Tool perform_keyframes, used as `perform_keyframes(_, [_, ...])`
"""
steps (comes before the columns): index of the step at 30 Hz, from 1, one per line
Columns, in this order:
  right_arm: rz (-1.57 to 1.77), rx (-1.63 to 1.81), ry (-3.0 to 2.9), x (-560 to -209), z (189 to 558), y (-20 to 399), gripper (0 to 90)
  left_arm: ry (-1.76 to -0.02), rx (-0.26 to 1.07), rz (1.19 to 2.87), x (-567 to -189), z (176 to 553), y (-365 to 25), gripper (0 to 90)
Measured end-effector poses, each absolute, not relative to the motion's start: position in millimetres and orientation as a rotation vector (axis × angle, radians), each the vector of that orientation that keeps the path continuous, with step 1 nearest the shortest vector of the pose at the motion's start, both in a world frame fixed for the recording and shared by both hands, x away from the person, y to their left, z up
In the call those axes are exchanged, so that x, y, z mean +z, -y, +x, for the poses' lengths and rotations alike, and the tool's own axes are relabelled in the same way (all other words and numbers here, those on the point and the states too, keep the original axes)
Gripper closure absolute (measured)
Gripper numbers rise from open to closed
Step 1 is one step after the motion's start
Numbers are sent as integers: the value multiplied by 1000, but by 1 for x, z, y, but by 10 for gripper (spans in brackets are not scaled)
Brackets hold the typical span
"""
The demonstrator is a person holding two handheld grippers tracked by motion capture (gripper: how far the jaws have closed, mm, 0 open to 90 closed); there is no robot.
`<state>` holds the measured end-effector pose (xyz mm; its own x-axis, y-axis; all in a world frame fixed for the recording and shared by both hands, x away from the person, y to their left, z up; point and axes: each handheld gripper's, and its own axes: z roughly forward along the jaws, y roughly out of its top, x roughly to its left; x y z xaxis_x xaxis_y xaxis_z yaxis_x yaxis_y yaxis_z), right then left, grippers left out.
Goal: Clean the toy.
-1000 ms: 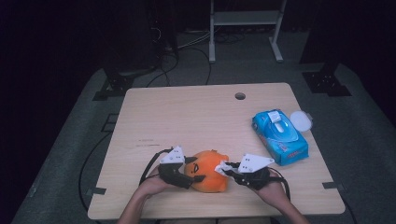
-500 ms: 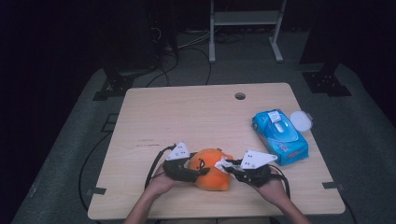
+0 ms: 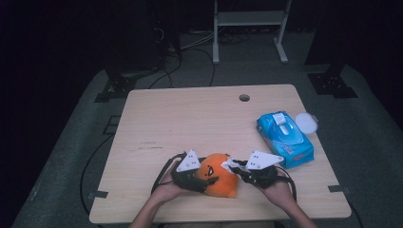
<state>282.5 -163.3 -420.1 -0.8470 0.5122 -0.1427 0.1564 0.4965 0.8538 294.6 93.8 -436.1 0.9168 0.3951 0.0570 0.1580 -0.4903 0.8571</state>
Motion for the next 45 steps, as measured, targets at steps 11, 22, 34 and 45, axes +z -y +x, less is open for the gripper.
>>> perform_keyframes(11, [515,1360,-2384,-419,279,158,761,-304,250,2149,-431,289,-97,208])
perform_keyframes(22, [357,1343,-2421,-420,265,139,764,-301,230,2138,-435,295,-95,98])
perform_keyframes(34, [479,1327,-2425,-425,273,164,766,-395,166,2101,-441,306,-114,158])
perform_keyframes(45, [431,1363,-2465,-423,264,152,766,-439,169,2089,-444,310,-124,170])
